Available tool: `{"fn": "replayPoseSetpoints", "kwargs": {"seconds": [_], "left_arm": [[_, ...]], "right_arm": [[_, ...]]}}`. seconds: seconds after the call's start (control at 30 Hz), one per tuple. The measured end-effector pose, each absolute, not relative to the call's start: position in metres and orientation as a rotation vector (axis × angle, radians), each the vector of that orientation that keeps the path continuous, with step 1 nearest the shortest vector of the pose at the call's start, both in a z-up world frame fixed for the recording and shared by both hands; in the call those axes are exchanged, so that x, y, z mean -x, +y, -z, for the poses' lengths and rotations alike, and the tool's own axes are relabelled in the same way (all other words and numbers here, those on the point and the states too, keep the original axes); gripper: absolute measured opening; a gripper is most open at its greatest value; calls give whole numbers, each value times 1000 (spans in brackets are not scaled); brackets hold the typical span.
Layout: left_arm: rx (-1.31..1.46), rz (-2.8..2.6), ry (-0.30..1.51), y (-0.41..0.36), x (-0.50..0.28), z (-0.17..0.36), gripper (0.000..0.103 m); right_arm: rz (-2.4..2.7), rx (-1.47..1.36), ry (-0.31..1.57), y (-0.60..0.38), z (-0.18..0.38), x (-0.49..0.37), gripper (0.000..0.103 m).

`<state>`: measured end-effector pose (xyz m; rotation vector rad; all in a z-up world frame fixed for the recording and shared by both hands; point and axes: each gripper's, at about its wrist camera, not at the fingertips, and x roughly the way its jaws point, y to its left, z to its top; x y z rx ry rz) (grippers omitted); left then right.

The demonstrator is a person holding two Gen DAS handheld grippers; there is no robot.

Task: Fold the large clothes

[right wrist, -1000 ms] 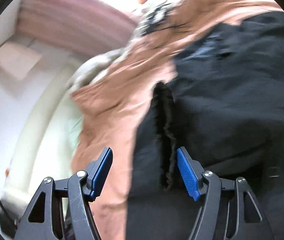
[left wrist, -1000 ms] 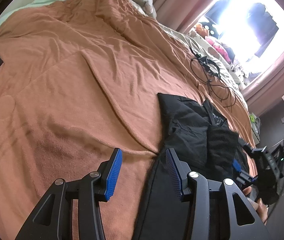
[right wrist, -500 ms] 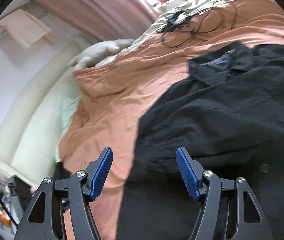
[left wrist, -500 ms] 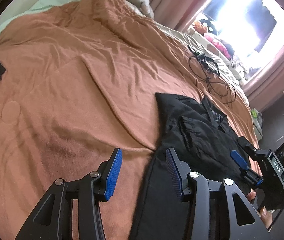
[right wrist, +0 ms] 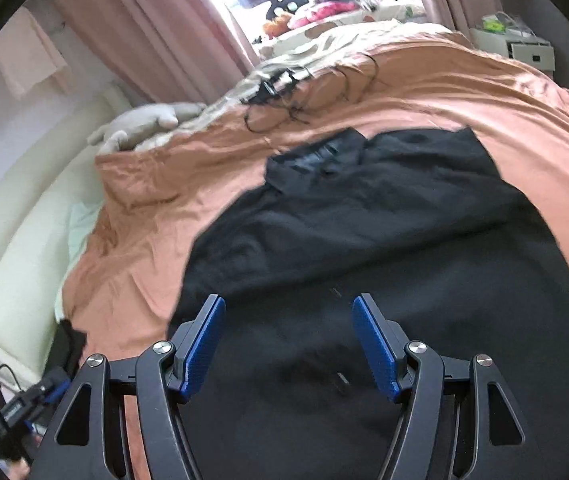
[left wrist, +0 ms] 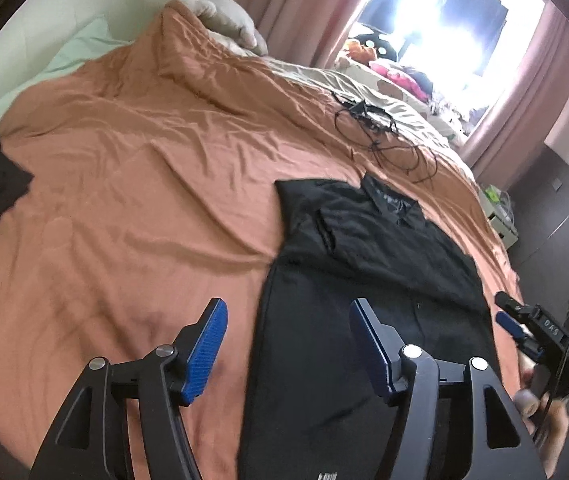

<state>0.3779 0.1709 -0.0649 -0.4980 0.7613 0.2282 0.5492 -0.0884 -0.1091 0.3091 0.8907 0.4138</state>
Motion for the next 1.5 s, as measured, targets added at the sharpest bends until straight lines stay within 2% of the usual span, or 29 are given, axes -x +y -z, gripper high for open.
{"fn": "replayPoseSetpoints", "kwargs": {"seconds": [0.2, 0.33, 0.5, 0.6, 0.63, 0.7, 0.8, 1.23, 1.5], "left_arm": [[510, -239, 794, 151, -332, 74, 65], [539, -256, 794, 139, -295, 72, 65], [546, -269, 763, 123, -249, 57, 67], [561, -267, 745, 114, -227, 49, 76], [562, -269, 738, 110, -218, 46, 78], [555, -271, 721, 103, -205, 41, 89], [552, -275, 700, 93, -186, 37, 93], [541, -266, 686, 68, -131, 43, 94], [582, -268, 673, 81, -101, 60, 92]], "right_arm": [[-337, -255, 899, -137, 104, -505, 68], [-321, -252, 888, -165, 99, -471, 77], [-299, -254, 881, -202, 97, -424, 78], [-284, -261, 893, -220, 97, -401, 78], [-282, -262, 890, -227, 97, -392, 80], [-273, -262, 880, -241, 96, -373, 87], [-269, -281, 872, -261, 97, -352, 89], [-249, -356, 817, -317, 108, -275, 91], [-241, -393, 805, -339, 127, -253, 90]]}}
